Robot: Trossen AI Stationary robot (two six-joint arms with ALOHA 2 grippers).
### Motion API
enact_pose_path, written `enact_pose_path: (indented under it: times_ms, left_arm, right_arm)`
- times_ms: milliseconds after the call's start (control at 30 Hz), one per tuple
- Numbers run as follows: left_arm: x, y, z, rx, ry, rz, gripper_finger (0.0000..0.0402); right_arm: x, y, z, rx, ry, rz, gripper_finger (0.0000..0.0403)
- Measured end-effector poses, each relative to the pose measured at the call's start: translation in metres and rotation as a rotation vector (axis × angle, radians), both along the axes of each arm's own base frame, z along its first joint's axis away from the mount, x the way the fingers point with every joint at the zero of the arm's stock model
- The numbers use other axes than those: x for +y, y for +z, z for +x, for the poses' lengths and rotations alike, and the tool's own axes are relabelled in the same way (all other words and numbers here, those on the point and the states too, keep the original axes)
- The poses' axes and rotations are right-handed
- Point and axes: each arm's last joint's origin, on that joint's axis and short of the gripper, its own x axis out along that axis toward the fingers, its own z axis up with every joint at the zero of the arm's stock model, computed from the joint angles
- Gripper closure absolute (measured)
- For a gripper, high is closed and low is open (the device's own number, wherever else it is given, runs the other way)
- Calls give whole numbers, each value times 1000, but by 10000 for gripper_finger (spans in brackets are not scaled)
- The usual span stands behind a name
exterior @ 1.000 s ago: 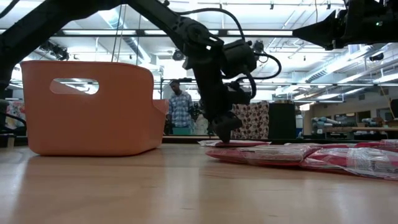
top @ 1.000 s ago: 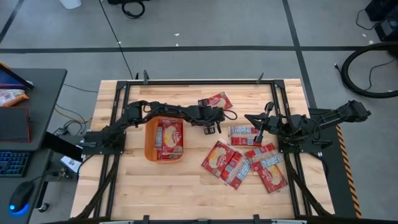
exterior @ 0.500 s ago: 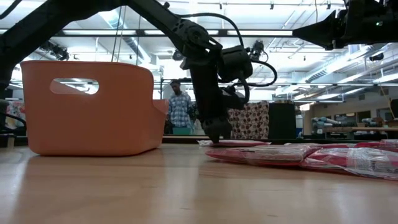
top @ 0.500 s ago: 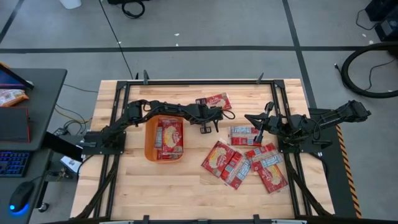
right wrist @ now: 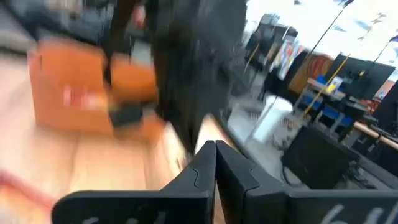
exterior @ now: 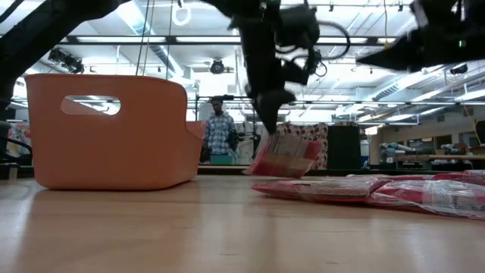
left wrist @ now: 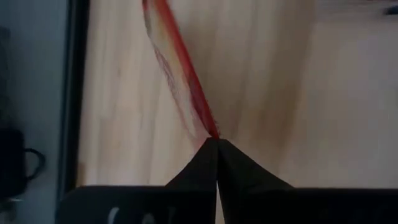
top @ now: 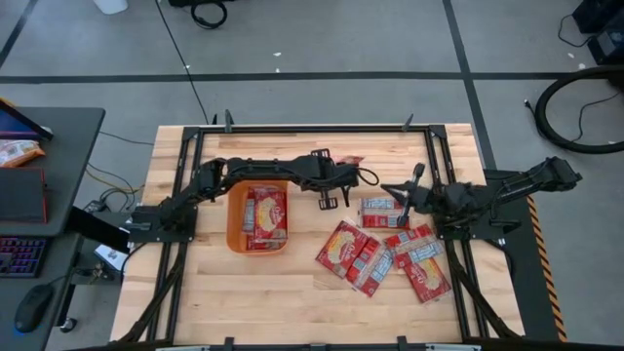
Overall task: Sort popcorn bags into baskets
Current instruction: Put the popcorn bag into the orange bin
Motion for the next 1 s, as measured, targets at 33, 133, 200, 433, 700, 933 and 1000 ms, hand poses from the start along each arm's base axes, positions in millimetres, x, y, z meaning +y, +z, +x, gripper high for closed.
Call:
enact_pose_path:
  times_ms: [33,133,200,433,700,933,1000]
  left_arm:
    - [-2,3,0,-3,2,-20,400]
    - [-7,9,0,-10,-3,-57,400]
    - [-10,9,0,-8,3,-65,400]
    - [-20,7,-5,48,0,-90,401]
    - [-24,-7,4,15,36,-102,340]
    - [-30,-51,19,107,-104,-41,227]
    - [-31,-64,22,166,-181,16,207]
  right_arm:
    - [-1,-3,1,33,-14,-7,387]
    - [-5,-10,7,83,-33,-10,379]
    - [-8,-13,11,98,-21,1,367]
    - [-22,-29,29,220,-15,51,308]
    - [-28,-20,54,252,-51,105,277]
    - [-24,-22,52,376,-134,110,277]
    - [-23,-21,49,387,-156,114,277]
